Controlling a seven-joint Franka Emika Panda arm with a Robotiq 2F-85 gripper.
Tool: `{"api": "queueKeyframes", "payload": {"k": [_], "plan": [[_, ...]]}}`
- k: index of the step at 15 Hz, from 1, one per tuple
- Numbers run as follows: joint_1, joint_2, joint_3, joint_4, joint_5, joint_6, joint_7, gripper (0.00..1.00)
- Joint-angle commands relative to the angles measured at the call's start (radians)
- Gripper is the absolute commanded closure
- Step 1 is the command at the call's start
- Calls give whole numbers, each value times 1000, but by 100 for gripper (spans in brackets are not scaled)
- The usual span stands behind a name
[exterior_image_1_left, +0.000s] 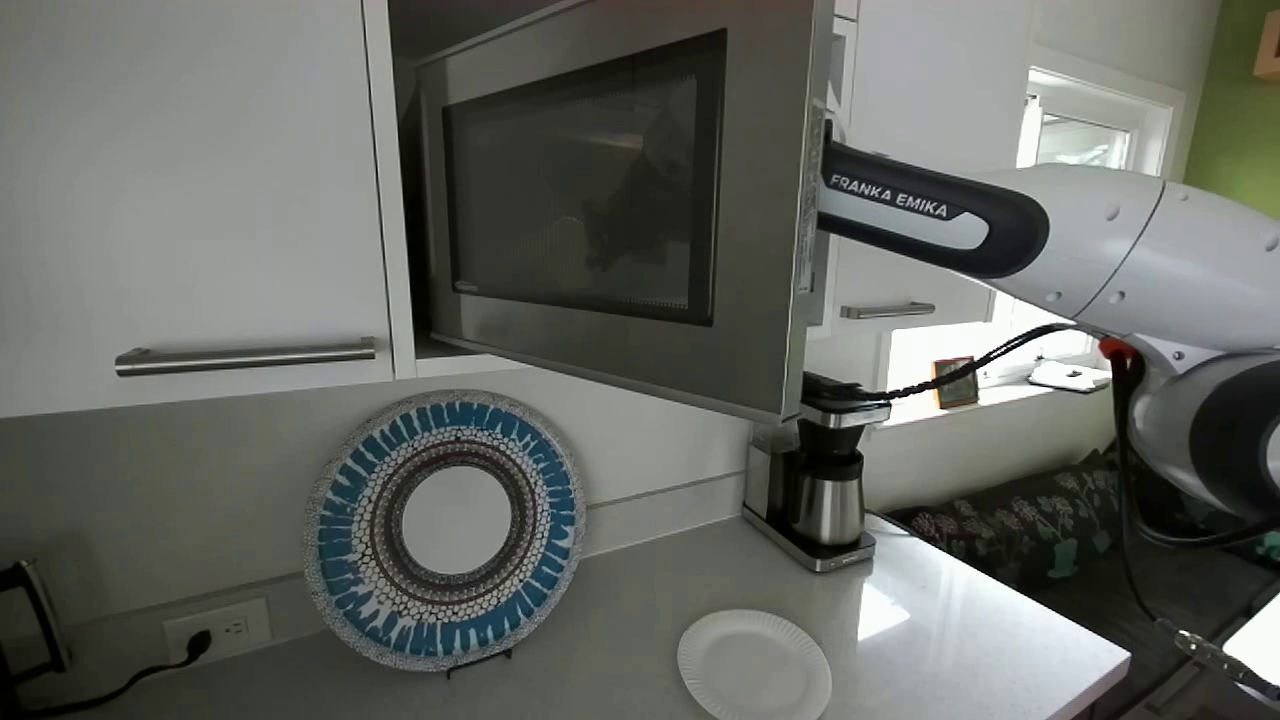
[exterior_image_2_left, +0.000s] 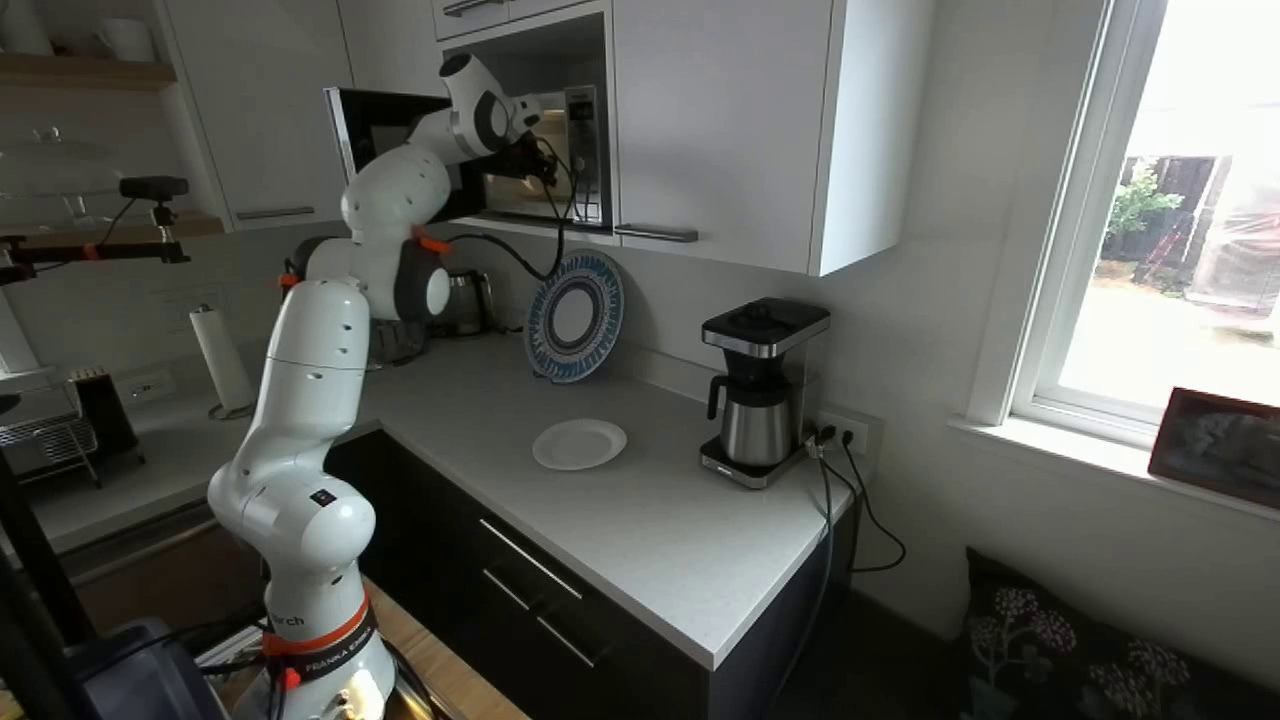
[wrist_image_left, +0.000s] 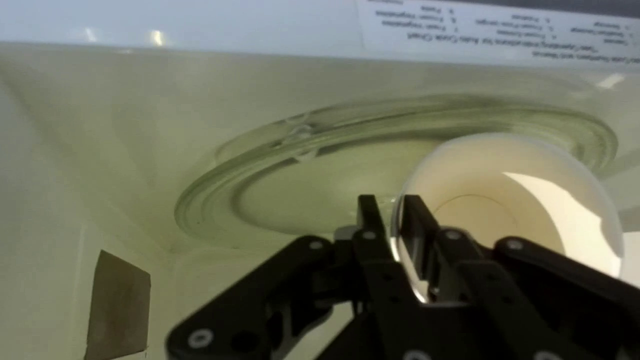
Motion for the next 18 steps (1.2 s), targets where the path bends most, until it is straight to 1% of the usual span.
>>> {"api": "queueKeyframes", "payload": {"k": [1, 6, 9, 13, 15, 16, 18], "plan": [[24, 9, -26, 19, -28, 29, 146, 100], [46, -9, -35, 62, -13, -33, 421, 99], [52, -9, -10, 103, 38, -90, 548, 99], [45, 7, 33, 169, 144, -127, 653, 99], [46, 13, 34, 186, 185, -118, 726, 99], [46, -8, 19, 140, 146, -88, 666, 96], [45, -7, 20, 150, 165, -88, 700, 96]]}}
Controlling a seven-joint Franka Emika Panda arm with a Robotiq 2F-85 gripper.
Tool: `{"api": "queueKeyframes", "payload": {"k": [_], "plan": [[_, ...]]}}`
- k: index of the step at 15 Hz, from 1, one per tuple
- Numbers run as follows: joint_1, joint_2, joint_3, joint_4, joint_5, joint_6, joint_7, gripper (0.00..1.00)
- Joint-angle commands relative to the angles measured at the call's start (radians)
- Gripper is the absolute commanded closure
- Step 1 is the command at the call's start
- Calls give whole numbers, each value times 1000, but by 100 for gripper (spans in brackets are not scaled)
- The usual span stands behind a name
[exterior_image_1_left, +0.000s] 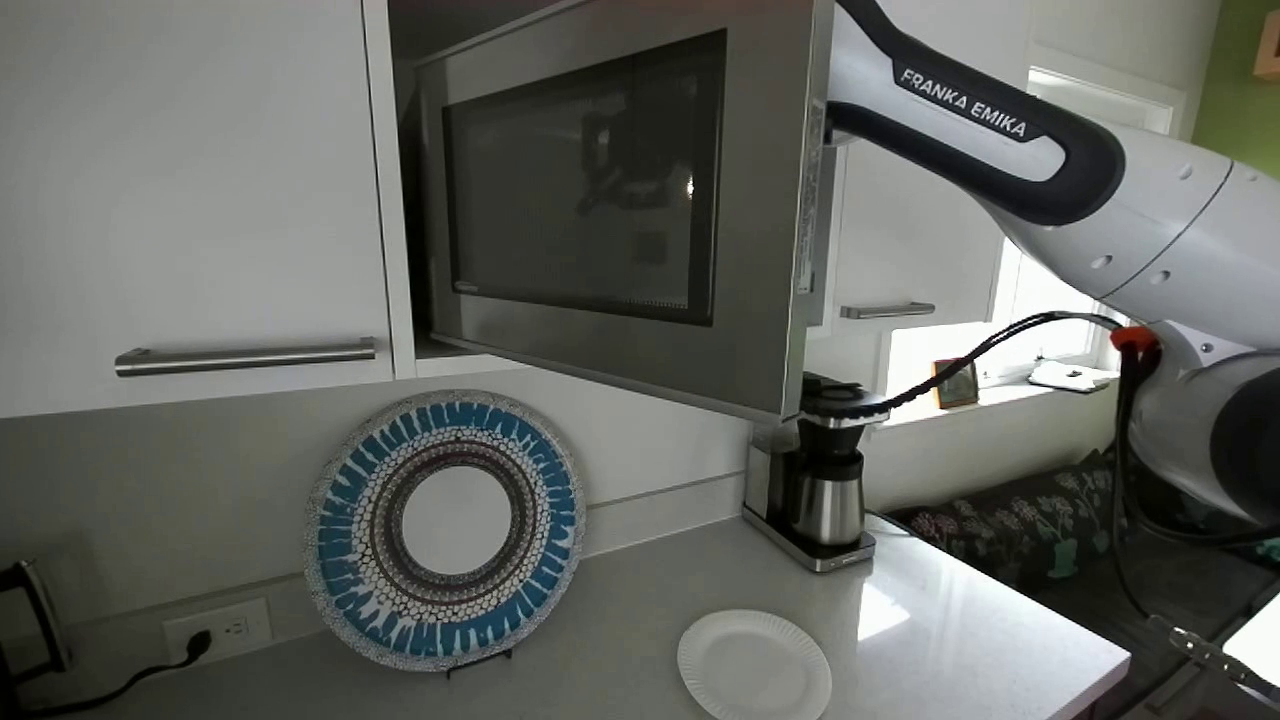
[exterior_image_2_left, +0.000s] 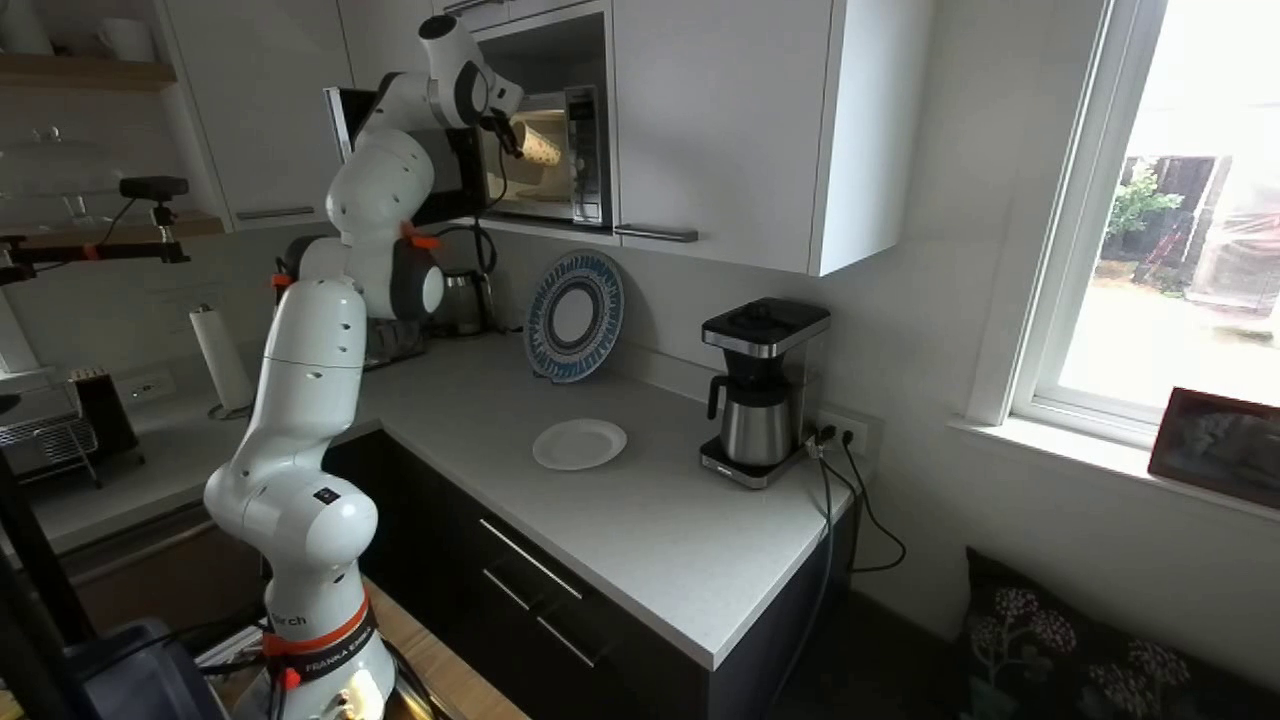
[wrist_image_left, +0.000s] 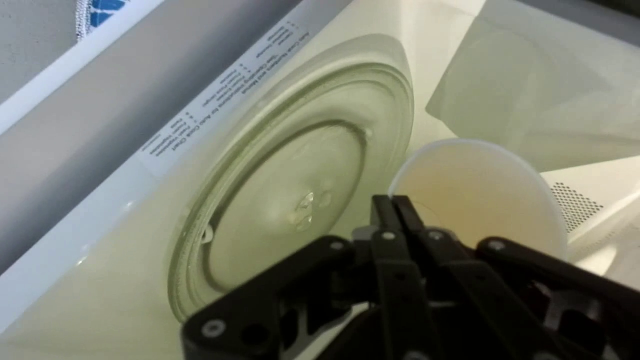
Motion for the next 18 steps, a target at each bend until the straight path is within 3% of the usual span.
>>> {"api": "queueKeyframes", "payload": {"k": [1, 4, 11, 14, 15, 18], "plan": [[0, 1, 0, 2, 2, 0, 8, 96], [-4, 8, 7, 14, 24, -9, 29, 99], [-49, 12, 46, 51, 250, -52, 223, 99], [-56, 6, 22, 39, 259, -51, 351, 99], [-49, 6, 27, 29, 233, -22, 283, 96], [-56, 6, 26, 29, 234, -23, 328, 96]]}}
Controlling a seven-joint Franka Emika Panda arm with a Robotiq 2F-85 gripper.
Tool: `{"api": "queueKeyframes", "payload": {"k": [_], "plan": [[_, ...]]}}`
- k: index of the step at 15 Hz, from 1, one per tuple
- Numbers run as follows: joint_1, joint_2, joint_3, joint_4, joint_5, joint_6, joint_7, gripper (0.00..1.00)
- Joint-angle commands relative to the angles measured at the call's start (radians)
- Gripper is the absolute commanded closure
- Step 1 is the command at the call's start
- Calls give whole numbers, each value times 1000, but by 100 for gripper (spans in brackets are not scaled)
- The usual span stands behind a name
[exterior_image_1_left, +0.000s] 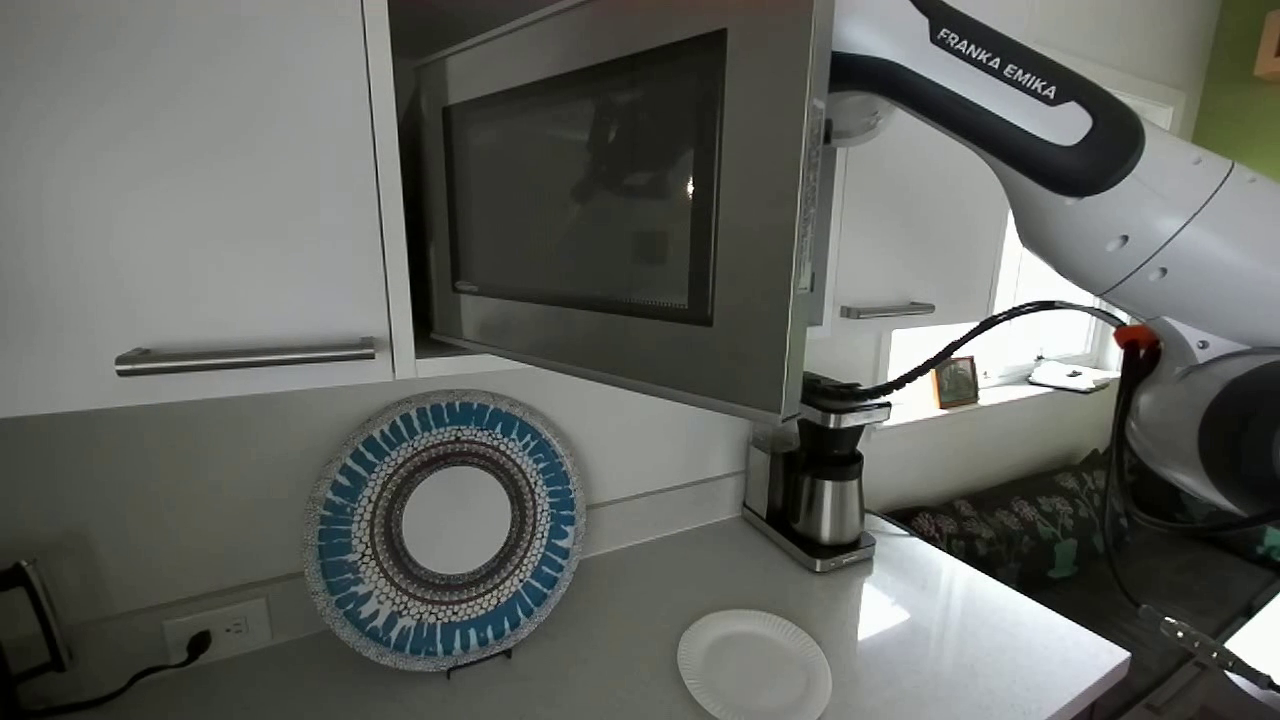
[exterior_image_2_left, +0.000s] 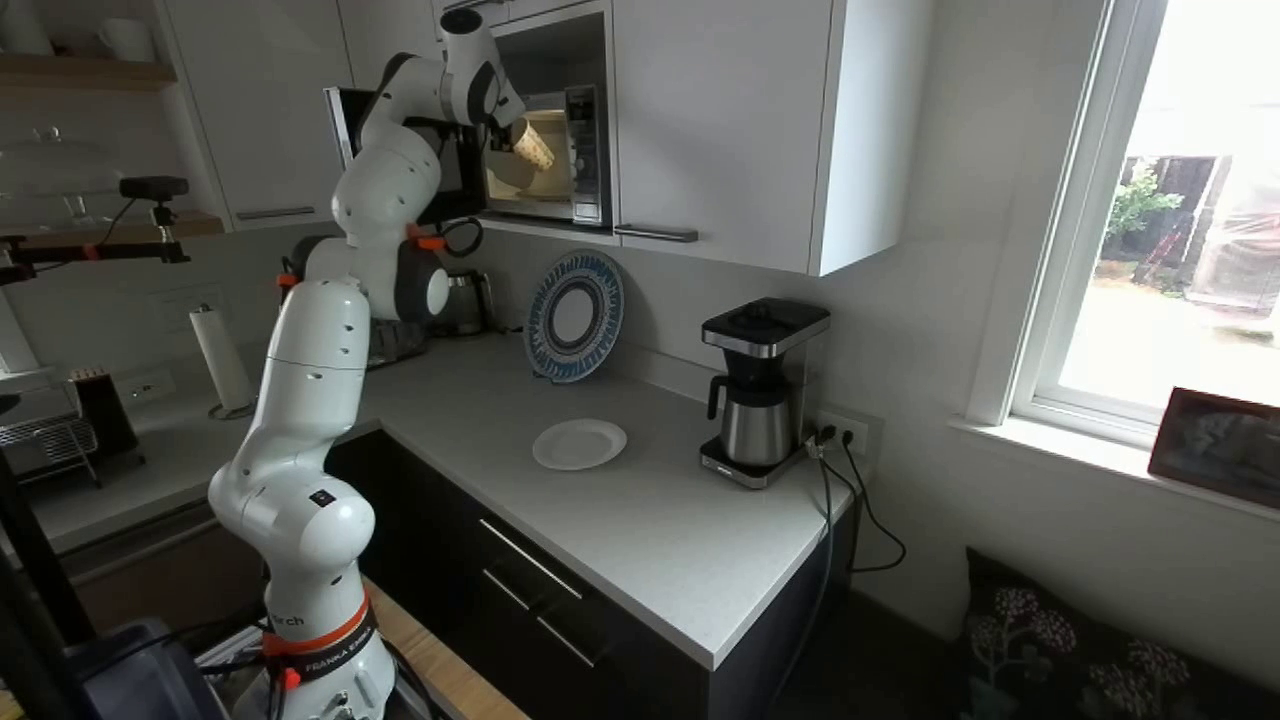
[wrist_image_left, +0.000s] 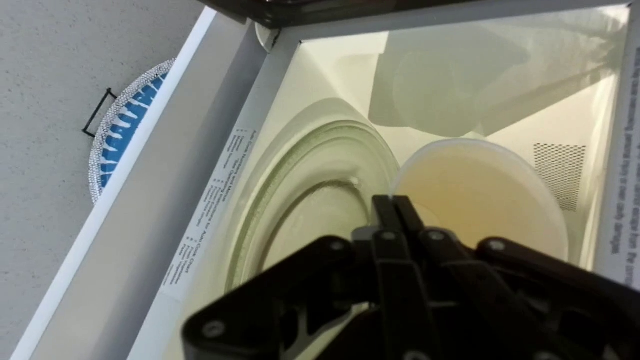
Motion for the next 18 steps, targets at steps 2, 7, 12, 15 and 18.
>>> {"api": "queueKeyframes", "payload": {"k": [2, 7, 12, 15, 18], "plan": [[0, 0, 0, 0, 0, 0, 5, 96], [-44, 11, 32, 32, 156, -40, 157, 99], [-66, 1, 9, 17, 209, -44, 335, 99], [-75, 0, -1, 13, 197, -78, 451, 99], [-76, 4, 5, 9, 184, -65, 447, 99]]}}
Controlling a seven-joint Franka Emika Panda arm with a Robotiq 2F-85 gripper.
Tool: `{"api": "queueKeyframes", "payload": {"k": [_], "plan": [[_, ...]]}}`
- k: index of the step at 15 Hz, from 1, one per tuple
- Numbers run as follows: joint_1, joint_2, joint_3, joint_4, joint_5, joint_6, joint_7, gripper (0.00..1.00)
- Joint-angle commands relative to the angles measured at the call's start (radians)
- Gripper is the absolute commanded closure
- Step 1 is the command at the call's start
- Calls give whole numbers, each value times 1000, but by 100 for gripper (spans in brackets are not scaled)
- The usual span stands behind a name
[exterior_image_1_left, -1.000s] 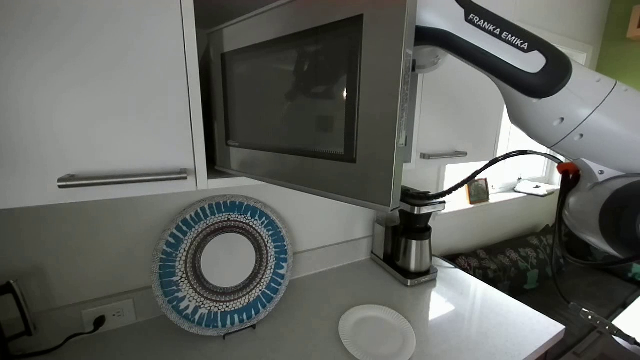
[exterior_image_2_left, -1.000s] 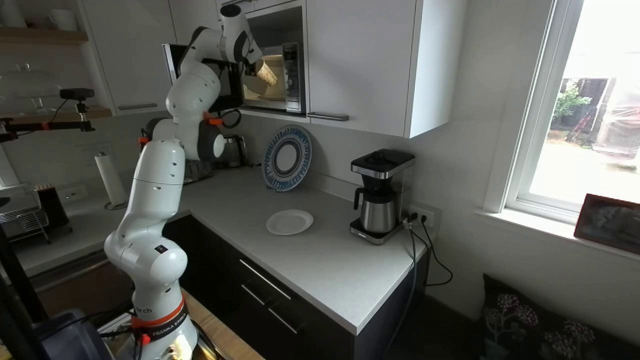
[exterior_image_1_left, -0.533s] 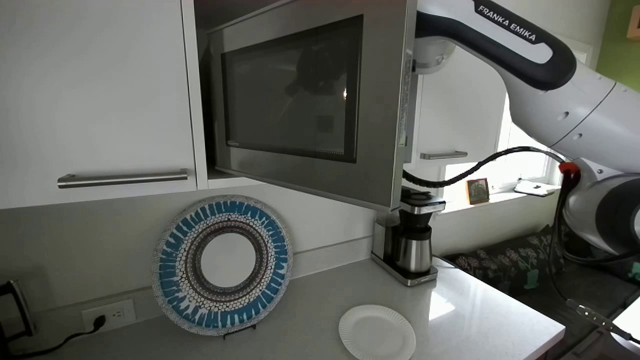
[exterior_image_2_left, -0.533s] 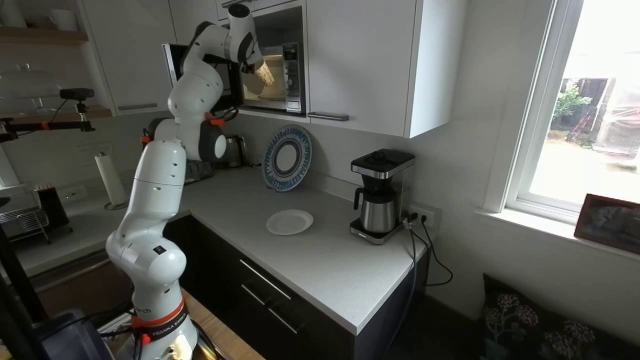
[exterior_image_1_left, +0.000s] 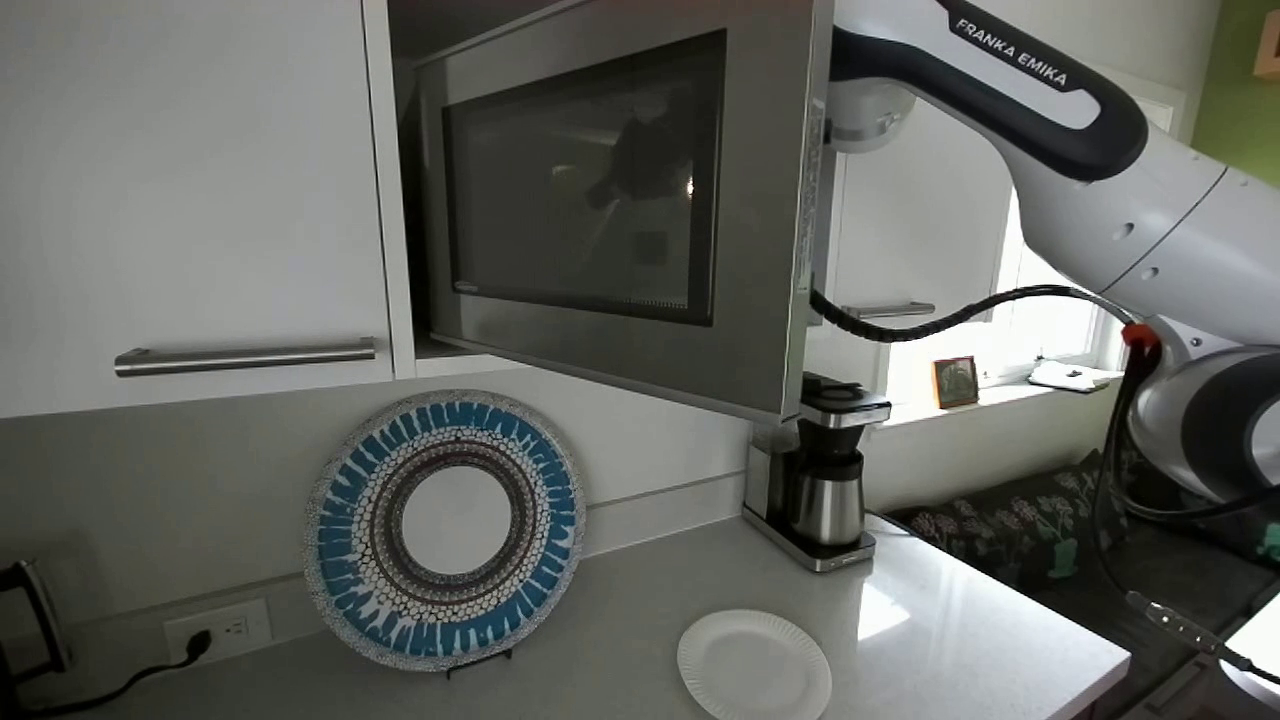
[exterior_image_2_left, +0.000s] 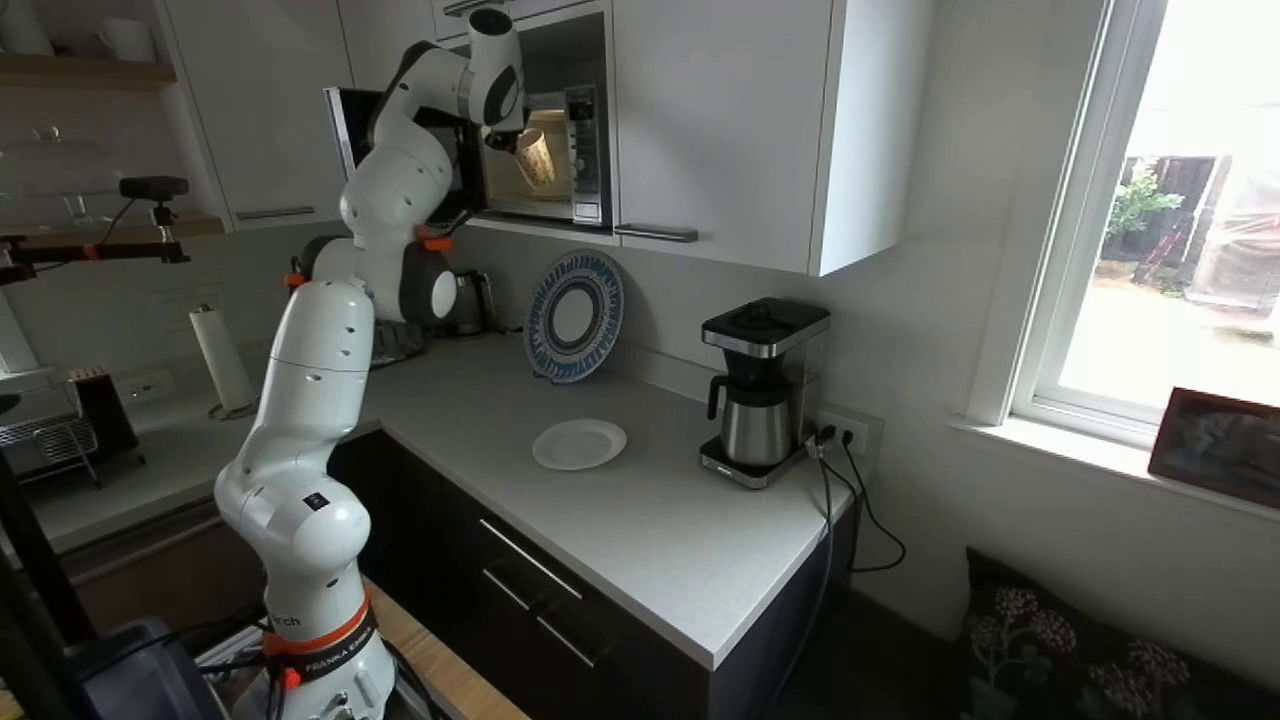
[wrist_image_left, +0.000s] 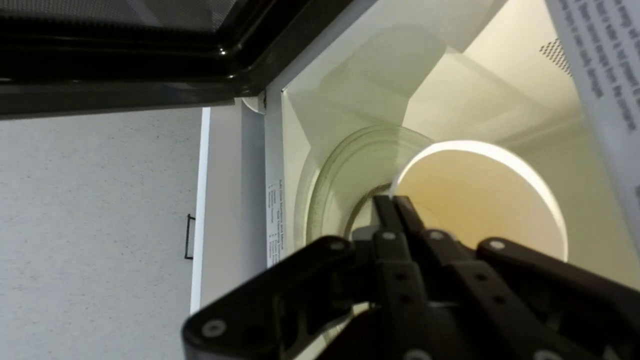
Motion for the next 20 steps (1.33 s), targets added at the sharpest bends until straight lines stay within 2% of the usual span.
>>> {"api": "queueKeyframes", "payload": {"k": [1, 5, 11, 16, 20], "plan": [[-1, 1, 0, 0, 0, -2, 3, 96], [-1, 1, 0, 0, -1, -2, 0, 99], [-17, 15, 13, 20, 93, -27, 183, 99], [-10, 18, -14, 15, 64, -24, 349, 99], [-1, 28, -33, 24, 32, -32, 398, 99]]}}
